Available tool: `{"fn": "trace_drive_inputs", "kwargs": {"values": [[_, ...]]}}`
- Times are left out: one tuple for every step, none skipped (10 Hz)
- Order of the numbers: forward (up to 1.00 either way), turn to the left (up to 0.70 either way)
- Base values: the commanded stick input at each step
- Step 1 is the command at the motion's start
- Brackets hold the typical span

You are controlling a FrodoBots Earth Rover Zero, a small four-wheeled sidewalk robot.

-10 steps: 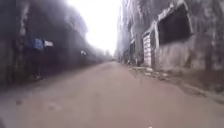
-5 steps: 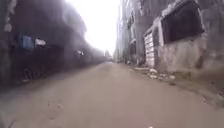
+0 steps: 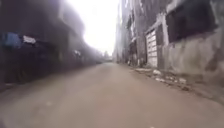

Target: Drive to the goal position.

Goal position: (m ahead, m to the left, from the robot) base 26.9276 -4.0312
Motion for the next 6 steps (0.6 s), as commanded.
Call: {"fn": "trace_drive_inputs", "kwargs": {"values": [[1.00, 0.02], [1.00, 0.01], [1.00, 0.01], [1.00, 0.01], [1.00, 0.01], [1.00, 0.01]]}}
